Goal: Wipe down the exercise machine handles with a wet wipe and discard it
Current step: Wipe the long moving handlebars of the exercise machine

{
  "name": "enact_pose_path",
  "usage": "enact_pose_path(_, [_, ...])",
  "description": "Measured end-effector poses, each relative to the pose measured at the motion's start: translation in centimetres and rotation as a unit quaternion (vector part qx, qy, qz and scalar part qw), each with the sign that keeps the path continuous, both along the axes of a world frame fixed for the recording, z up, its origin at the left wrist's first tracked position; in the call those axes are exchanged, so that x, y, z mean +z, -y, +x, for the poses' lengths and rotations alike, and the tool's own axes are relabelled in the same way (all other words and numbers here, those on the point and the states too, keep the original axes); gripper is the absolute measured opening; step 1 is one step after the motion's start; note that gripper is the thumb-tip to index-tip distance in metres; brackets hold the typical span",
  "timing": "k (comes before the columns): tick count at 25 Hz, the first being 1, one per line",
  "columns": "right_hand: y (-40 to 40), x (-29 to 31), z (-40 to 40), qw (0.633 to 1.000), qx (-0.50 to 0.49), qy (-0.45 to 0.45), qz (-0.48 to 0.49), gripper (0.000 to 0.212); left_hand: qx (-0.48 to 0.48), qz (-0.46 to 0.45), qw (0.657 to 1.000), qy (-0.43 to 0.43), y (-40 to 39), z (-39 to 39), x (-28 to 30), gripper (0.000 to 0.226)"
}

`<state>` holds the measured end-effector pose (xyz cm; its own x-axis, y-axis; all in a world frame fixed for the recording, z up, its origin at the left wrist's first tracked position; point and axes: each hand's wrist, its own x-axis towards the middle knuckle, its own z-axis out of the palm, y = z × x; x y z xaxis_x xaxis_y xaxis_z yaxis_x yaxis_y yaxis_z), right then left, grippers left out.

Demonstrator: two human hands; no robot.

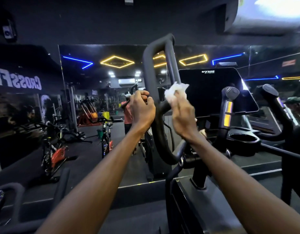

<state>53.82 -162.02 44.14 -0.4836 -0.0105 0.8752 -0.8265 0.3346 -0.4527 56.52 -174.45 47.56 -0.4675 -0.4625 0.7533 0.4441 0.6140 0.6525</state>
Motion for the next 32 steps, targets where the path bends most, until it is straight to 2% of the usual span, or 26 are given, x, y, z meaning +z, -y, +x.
enact_pose_path(2, [1.5,-1.8,-1.6,0.982,-0.064,-0.083,0.156,0.045,-0.002,-0.011,1.0,-0.023,0.3,-1.5,0.6,0.013])
enact_pose_path(3, [1.6,-2.1,-2.5,0.971,-0.089,-0.115,0.189,0.048,-0.007,-0.012,0.999,-0.032,0.4,-2.2,0.8,0.012])
enact_pose_path(4, [1.3,-1.8,-3.2,0.964,-0.117,-0.135,0.198,0.049,-0.01,-0.014,0.999,-0.04,0.5,-2.9,1.0,0.012])
enact_pose_path(6, [0.3,-0.8,-4.6,0.966,-0.162,-0.121,0.158,0.048,-0.005,-0.02,0.998,-0.057,0.5,-3.8,1.2,0.011])
enact_pose_path(8, [0.0,-0.5,-5.1,0.97,-0.164,-0.124,0.13,0.047,0.003,-0.021,0.997,-0.073,0.5,-4.4,1.5,0.012])
enact_pose_path(11, [-0.4,-0.9,-6.2,0.938,-0.168,-0.23,0.199,0.043,0.027,-0.034,0.995,-0.089,0.4,-5.0,2.1,0.012])
enact_pose_path(14, [-1.0,0.1,-6.4,0.958,-0.146,-0.193,0.156,0.04,0.046,-0.031,0.994,-0.099,0.1,-5.5,2.9,0.011])
enact_pose_path(17, [-0.9,-0.4,-6.5,0.931,-0.146,-0.27,0.2,0.039,0.067,-0.041,0.992,-0.099,0.1,-5.9,3.6,0.014])
enact_pose_path(18, [-1.2,0.2,-6.8,0.932,-0.145,-0.266,0.198,0.039,0.071,-0.045,0.991,-0.1,0.1,-6.0,3.8,0.014])
enact_pose_path(21, [-1.5,0.8,-6.8,0.97,-0.11,-0.187,0.113,0.041,0.095,-0.062,0.988,-0.105,0.1,-6.3,4.3,0.012])
enact_pose_path(24, [-0.3,-1.2,-6.4,0.963,-0.089,-0.211,0.143,0.042,0.133,-0.086,0.982,-0.106,0.0,-6.4,5.0,0.012])
enact_pose_path(28, [-0.3,4.2,-7.3,0.991,-0.062,-0.074,0.095,0.04,0.196,-0.157,0.964,-0.091,-0.5,-6.5,6.5,0.018])
enact_pose_path(32, [1.3,1.8,-6.3,0.992,-0.075,-0.062,0.083,0.047,0.236,-0.2,0.948,-0.078,-0.8,-6.8,7.6,0.027])
